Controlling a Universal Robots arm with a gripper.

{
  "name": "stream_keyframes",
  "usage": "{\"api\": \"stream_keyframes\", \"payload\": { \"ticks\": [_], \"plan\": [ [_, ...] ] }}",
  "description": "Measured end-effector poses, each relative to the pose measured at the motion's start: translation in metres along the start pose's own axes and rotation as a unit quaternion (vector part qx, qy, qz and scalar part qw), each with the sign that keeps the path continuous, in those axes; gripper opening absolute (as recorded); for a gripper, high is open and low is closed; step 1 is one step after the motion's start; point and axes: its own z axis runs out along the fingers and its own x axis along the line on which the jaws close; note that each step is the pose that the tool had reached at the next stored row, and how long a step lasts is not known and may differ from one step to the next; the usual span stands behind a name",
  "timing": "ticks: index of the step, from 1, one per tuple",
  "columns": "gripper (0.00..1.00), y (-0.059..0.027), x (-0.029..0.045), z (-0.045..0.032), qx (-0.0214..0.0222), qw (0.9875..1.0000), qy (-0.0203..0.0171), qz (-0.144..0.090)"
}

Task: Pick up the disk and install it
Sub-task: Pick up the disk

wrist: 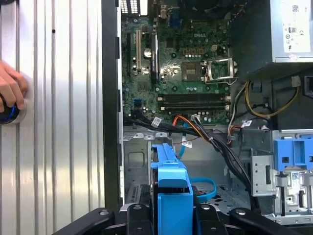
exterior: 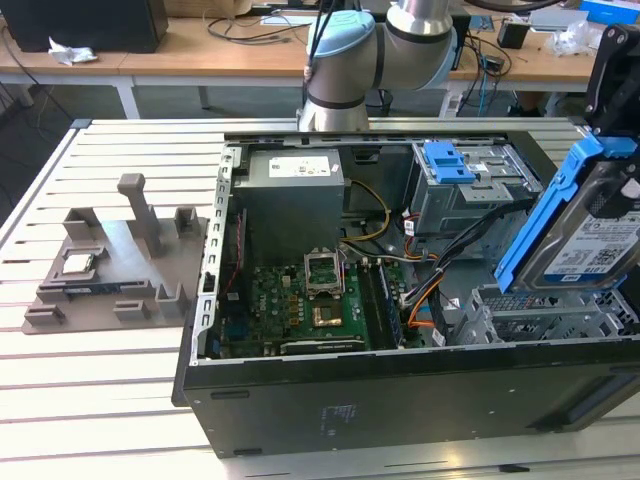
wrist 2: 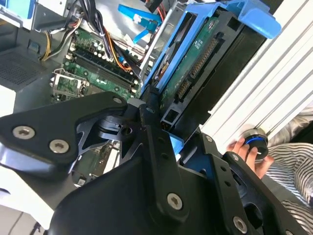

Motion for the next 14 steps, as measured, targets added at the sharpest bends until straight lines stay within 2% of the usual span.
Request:
{"api": "stream_keyframes", "payload": {
  "ticks": [3, 8, 14],
  "plan": [
    [0.37, 0.0023, 0.0, 0.004, -0.0005, 0.9998, 0.0008, -0.019],
    [0.37, 0.0022, -0.0016, 0.0071, -0.0005, 0.9998, 0.0008, -0.019],
    [0.37, 0.0017, -0.0018, 0.0071, -0.0005, 0.9998, 0.0009, -0.019]
  ]
}}
